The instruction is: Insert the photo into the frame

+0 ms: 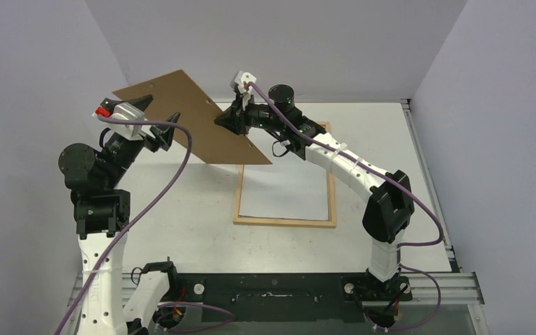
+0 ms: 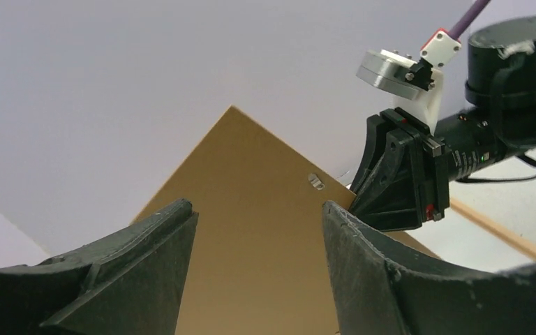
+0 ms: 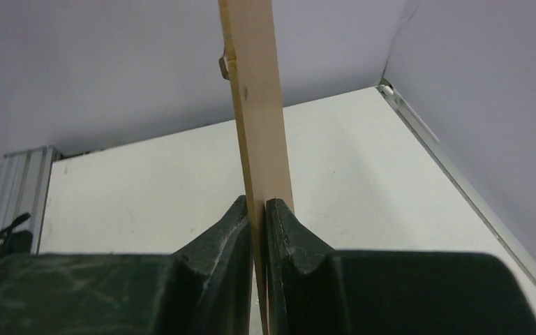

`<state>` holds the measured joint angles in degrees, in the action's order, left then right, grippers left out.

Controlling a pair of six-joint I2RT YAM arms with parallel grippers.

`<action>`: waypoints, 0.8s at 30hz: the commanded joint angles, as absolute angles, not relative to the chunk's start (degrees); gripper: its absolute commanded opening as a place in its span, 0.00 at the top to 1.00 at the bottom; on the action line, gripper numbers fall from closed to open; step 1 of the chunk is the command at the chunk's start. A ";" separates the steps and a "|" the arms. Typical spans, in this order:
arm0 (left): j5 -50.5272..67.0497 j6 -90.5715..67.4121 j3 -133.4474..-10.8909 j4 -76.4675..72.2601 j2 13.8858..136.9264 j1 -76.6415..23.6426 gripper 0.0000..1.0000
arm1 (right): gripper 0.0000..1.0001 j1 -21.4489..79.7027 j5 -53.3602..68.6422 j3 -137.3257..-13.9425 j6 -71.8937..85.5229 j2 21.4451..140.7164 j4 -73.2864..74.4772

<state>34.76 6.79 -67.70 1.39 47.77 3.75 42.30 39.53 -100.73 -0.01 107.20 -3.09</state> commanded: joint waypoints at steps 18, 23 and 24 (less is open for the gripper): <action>26.38 -15.01 -69.02 2.70 56.82 3.60 0.38 | 1.00 32.93 18.95 -106.09 58.41 108.37 2.94; 25.26 -16.08 -66.92 2.76 58.44 3.63 0.39 | 1.00 31.20 16.32 -99.27 60.04 105.17 0.60; 23.43 -16.83 -66.63 3.55 58.80 3.67 0.39 | 1.00 30.52 16.39 -98.59 60.28 104.61 1.49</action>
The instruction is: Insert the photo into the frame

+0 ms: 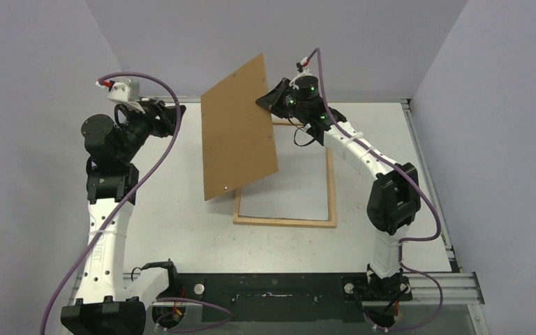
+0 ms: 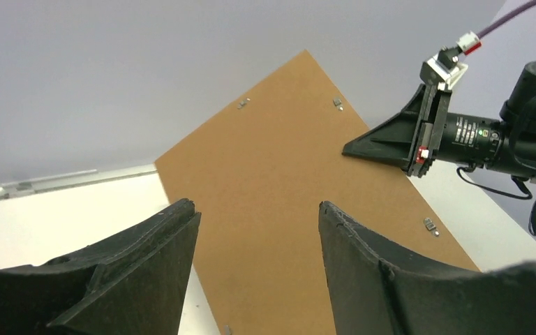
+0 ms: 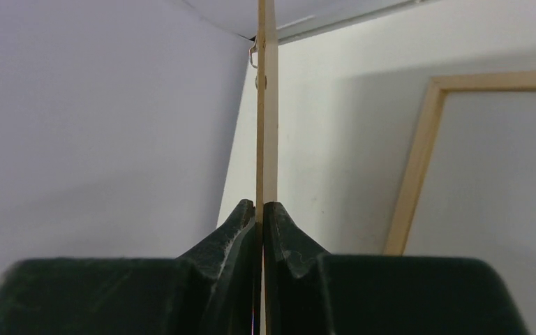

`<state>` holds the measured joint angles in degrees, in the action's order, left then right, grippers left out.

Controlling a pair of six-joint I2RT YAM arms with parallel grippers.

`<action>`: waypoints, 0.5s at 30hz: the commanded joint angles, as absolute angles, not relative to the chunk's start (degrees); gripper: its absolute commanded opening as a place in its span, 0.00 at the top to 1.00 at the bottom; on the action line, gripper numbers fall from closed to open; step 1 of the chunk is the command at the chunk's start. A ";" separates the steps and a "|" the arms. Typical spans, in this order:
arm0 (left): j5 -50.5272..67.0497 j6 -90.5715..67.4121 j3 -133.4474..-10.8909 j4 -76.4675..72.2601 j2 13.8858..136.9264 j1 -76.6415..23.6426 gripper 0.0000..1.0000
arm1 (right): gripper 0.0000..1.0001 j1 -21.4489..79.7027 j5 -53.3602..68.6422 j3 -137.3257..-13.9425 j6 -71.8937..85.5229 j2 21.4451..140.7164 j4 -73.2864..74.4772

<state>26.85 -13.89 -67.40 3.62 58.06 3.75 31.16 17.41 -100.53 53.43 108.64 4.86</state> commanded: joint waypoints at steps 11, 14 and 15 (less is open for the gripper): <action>16.33 -22.36 -56.74 4.68 62.96 4.03 0.20 | 1.00 20.53 19.77 -83.51 64.19 95.44 -5.37; 15.70 -25.03 -54.31 3.13 65.12 4.54 0.04 | 1.00 17.35 22.94 -79.94 65.40 93.80 -10.69; 15.39 -25.69 -53.68 2.74 65.77 4.52 0.03 | 1.00 16.55 23.76 -79.33 64.44 93.18 -11.68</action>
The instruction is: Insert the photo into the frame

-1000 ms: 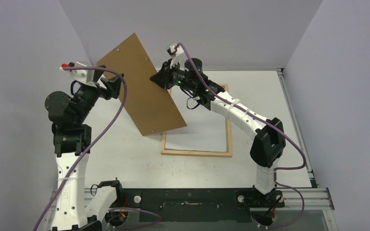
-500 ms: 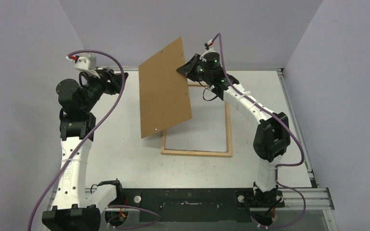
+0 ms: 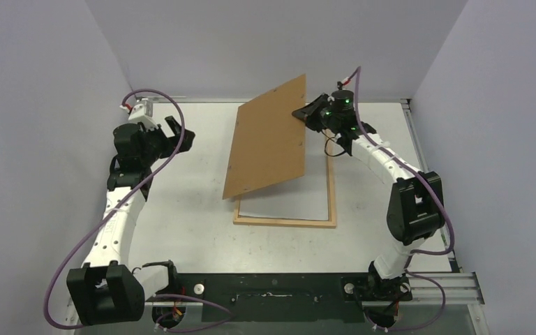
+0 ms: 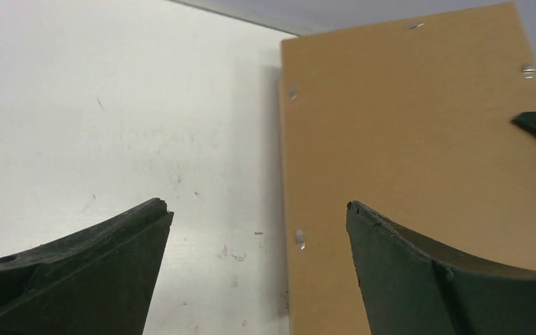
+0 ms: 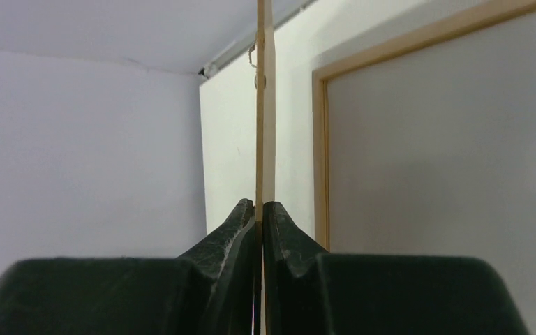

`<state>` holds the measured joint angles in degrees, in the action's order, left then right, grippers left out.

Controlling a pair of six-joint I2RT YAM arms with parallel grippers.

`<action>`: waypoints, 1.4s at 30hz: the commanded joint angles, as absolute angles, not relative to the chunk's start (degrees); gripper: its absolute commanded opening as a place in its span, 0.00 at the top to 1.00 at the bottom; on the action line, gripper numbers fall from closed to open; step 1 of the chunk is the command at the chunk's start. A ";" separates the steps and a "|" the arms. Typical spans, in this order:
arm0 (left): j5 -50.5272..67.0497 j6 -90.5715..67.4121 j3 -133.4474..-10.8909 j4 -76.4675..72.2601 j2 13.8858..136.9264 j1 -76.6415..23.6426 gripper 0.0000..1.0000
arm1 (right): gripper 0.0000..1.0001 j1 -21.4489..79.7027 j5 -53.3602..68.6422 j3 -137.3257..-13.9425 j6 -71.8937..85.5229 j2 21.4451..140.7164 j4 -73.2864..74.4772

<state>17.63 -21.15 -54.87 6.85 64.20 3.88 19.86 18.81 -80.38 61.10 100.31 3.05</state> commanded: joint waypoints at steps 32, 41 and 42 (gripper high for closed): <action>33.94 -33.68 -64.91 5.50 104.47 -7.74 0.44 | 1.00 3.34 34.01 -62.19 55.84 86.51 -8.67; 32.27 -32.41 -67.62 6.82 109.39 -9.01 0.54 | 1.00 6.94 32.33 -62.70 57.19 89.10 -7.82; 32.37 -32.43 -67.67 6.85 109.82 -9.03 0.54 | 1.00 7.21 32.09 -62.79 57.15 89.39 -7.96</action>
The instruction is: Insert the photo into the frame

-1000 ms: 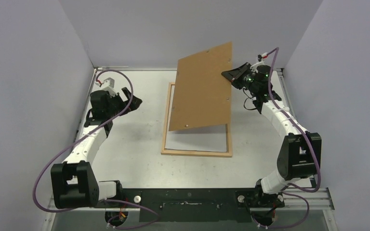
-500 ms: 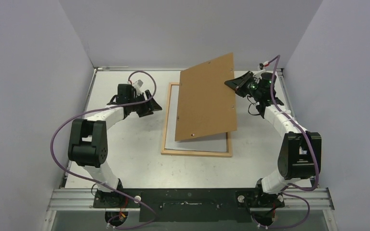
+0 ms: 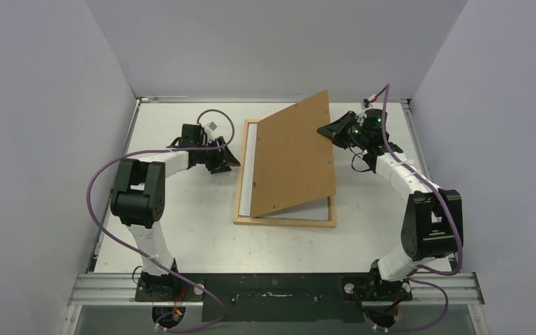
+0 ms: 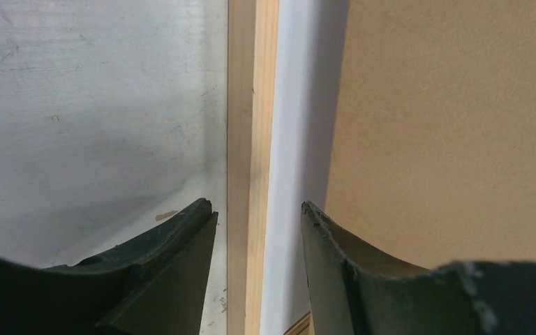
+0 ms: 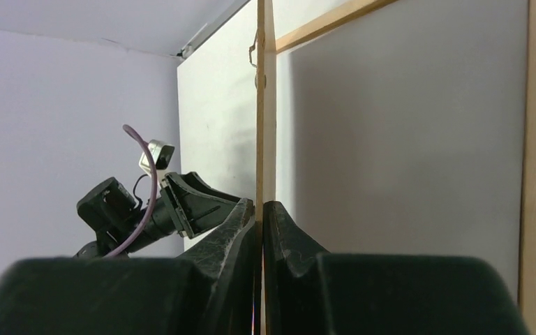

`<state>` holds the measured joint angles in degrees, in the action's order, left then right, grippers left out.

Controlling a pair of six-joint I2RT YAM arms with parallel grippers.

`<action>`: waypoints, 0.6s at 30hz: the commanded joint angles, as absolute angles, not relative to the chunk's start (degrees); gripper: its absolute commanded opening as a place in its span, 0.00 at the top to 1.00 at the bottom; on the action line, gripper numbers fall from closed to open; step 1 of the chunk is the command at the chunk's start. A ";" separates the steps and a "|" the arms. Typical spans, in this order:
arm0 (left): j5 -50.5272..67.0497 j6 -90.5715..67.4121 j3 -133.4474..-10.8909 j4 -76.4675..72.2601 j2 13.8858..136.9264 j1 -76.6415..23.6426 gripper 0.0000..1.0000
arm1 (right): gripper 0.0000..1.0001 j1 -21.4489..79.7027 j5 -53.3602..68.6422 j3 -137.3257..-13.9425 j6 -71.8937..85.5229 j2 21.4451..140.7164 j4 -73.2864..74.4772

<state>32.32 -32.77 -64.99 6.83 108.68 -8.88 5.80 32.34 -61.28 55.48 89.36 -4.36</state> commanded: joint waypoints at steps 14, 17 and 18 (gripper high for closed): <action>33.52 -32.66 -68.45 7.59 113.91 -9.11 0.67 | 1.00 9.45 30.53 -63.18 58.38 92.46 -11.54; 33.66 -32.46 -68.49 7.79 114.33 -9.22 0.70 | 1.00 9.41 30.36 -63.29 58.65 92.46 -12.61; 33.62 -32.44 -68.49 7.75 114.42 -9.19 0.71 | 1.00 9.42 30.26 -63.30 58.77 92.52 -12.99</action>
<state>32.86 -32.88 -66.39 7.51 113.54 -9.02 9.10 30.79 -61.28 56.42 92.92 -5.89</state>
